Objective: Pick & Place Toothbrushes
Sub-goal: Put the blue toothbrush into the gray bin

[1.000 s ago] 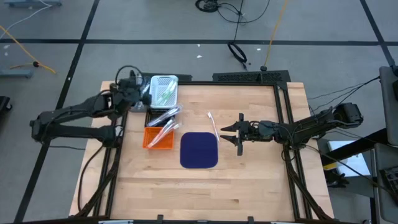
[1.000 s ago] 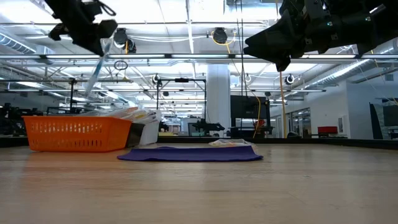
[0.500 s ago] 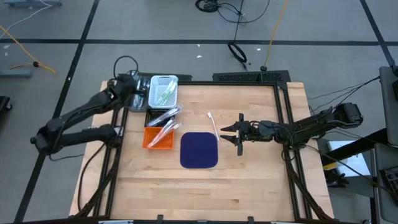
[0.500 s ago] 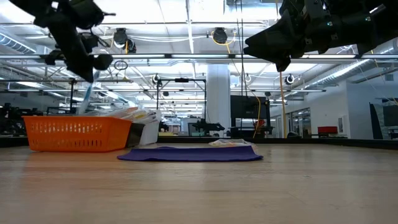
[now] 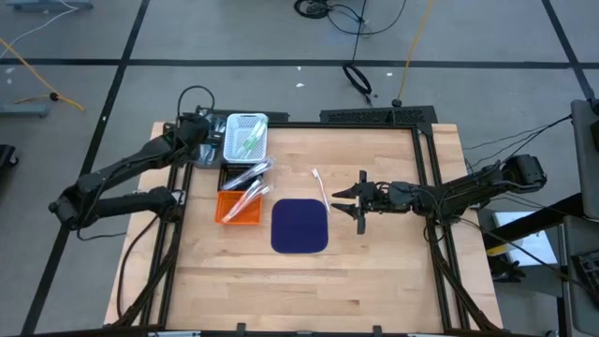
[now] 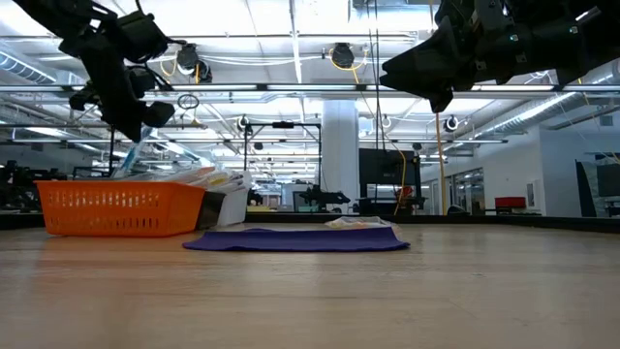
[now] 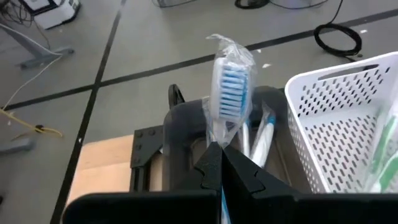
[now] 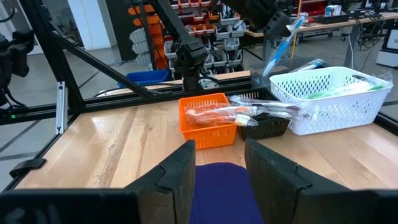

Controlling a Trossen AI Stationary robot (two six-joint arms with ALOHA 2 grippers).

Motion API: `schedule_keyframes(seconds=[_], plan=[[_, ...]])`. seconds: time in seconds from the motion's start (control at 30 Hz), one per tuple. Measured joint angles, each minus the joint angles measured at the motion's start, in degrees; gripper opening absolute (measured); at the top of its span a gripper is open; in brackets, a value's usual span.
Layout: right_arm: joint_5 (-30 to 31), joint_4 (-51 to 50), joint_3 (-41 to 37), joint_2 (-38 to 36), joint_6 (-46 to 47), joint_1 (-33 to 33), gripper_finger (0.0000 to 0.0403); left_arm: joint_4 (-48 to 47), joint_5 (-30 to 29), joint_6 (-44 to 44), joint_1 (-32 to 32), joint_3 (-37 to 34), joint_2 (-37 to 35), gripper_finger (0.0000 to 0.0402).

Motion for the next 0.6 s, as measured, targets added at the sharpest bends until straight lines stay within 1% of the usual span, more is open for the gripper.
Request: schedule_keyframes(seconds=[0.27,0.33,0.47,0.6], plan=[[0.0,-1.2,0.0,0.0,0.0,0.0,0.0130,-0.1,-0.3,-2.8,0.0,0.0,2.5,0.0000],[0.0,-1.3,0.0,0.0,0.0,0.0,0.0130,-0.1,0.7,-4.0,0.0,0.0,3.0,0.0000],[0.0,-1.3,0.0,0.0,0.0,0.0,0.0130,1.8,4.9,-4.3,0.6,-0.2,6.1,0.0000],[0.0,-2.1,0.0,0.0,0.1,0.0,0.0130,2.9,4.8,-4.7,1.5,-0.4,10.3,0.0000]])
